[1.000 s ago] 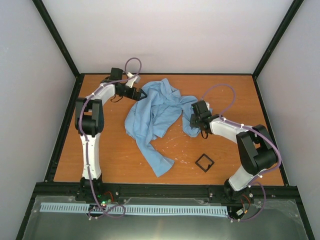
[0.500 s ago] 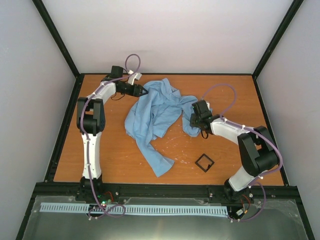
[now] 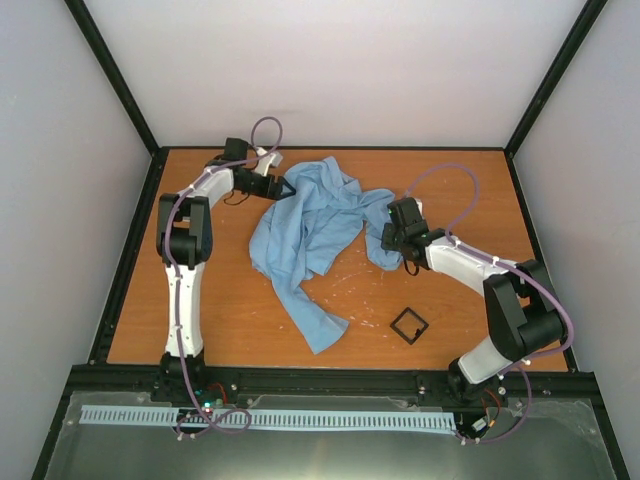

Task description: Remove the brooch from the garment

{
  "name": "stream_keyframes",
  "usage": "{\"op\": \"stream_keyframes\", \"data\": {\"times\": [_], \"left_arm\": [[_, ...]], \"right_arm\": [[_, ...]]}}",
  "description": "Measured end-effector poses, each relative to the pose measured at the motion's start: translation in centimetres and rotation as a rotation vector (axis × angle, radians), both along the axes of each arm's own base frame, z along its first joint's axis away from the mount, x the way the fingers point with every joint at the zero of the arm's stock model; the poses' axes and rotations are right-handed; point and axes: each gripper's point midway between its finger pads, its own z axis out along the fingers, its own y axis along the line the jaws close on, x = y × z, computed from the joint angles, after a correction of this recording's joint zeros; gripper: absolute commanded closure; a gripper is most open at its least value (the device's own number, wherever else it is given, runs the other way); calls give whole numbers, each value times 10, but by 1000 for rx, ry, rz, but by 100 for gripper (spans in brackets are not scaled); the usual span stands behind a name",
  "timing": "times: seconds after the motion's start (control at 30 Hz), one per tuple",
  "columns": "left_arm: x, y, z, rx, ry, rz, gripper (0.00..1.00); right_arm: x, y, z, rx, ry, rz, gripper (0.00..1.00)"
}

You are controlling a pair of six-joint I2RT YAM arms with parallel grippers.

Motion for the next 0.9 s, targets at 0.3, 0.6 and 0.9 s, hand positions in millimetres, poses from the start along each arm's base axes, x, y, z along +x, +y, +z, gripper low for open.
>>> {"op": "stream_keyframes", "data": {"times": [0.3,0.6,0.9], "left_arm": [[-8,-9,5,-77,29,-30,98],[-14,0,37,2,-30,-41,99],[-32,44,286,311,-717,20,99]], "right_arm": [[0,0,0,2,2,0,97],[2,-18,15,15,-21,-44,97],[12,-37,78,38,-149,-99,97]]}}
